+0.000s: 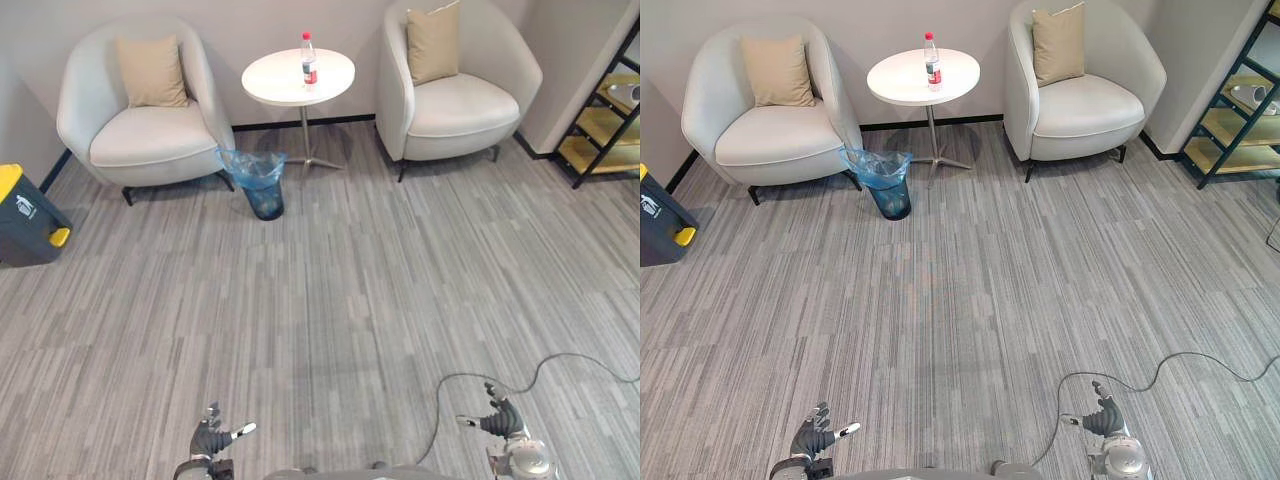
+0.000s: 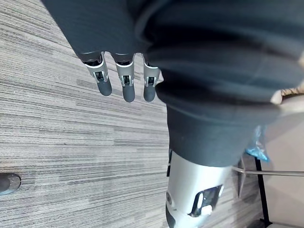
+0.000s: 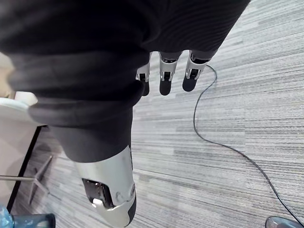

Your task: Gather rubbish on tea table into small bin, then transfer packed bag to large trash can.

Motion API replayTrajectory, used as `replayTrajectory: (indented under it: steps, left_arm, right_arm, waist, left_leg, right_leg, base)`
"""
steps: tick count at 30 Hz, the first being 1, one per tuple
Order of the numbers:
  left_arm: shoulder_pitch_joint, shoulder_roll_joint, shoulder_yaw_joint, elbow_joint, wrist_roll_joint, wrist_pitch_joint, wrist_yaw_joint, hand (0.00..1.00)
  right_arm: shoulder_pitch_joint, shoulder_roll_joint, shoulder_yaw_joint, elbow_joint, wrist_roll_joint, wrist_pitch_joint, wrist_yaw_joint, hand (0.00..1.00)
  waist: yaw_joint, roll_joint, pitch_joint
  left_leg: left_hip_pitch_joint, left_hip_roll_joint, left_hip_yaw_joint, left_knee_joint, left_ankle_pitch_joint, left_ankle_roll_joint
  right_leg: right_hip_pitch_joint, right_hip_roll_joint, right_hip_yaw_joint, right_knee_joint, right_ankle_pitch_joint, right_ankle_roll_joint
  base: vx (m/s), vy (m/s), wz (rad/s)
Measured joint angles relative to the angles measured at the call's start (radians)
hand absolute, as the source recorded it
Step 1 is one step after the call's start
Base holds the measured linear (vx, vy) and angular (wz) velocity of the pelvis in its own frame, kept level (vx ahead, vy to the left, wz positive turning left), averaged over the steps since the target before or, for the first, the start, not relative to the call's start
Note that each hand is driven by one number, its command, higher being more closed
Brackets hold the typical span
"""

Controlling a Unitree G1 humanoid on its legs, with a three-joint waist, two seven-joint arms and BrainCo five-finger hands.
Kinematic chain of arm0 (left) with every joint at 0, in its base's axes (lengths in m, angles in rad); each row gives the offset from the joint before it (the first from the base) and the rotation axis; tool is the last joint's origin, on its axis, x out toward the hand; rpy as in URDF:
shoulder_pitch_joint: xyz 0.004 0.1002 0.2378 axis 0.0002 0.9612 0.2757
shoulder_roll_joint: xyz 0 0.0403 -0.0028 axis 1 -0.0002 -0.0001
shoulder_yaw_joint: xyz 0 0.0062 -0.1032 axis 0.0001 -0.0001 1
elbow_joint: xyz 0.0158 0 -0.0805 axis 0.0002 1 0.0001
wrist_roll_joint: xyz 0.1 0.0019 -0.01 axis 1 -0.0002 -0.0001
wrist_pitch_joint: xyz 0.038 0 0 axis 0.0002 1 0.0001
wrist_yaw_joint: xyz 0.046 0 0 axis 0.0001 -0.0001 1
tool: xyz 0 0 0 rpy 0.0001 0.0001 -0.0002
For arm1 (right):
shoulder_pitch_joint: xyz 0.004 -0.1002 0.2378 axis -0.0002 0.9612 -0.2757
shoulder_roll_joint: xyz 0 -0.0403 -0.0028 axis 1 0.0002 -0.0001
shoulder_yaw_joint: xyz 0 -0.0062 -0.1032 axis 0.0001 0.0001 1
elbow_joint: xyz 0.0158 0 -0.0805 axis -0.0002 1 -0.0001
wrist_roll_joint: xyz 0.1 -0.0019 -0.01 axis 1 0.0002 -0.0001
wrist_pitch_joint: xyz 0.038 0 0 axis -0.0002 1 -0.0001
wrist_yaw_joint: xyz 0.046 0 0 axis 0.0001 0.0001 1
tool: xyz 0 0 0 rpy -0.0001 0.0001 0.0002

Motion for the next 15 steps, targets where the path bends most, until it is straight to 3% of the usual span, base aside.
replayTrajectory:
  steps: [8, 15]
  left_arm:
    - [0.002, 0.0, 0.0, 0.0, 0.0, 0.002, -0.001, 0.0]
    - [0.0, 0.0, 0.0, 0.0, 0.0, 0.002, -0.001, 0.0]
  right_arm:
    - [-0.014, 0.018, -0.024, 0.012, 0.03, 0.001, 0.0, 0.0]
    - [-0.021, 0.018, -0.03, 0.012, 0.039, 0.003, -0.005, 0.0]
  waist:
    - [0.001, 0.007, -0.005]
    - [0.001, 0.006, -0.004]
  left_leg:
    - [-0.003, 0.011, 0.004, -0.025, 0.01, 0.012]
    - [0.0, 0.018, 0.013, -0.054, 0.023, -0.002]
  right_leg:
    - [0.006, 0.016, -0.001, -0.05, 0.042, -0.007]
    - [0.0, 0.026, 0.004, -0.068, 0.053, -0.01]
  base:
    - [-0.05, -0.013, -0.02]
    - [0.0, -0.022, -0.05]
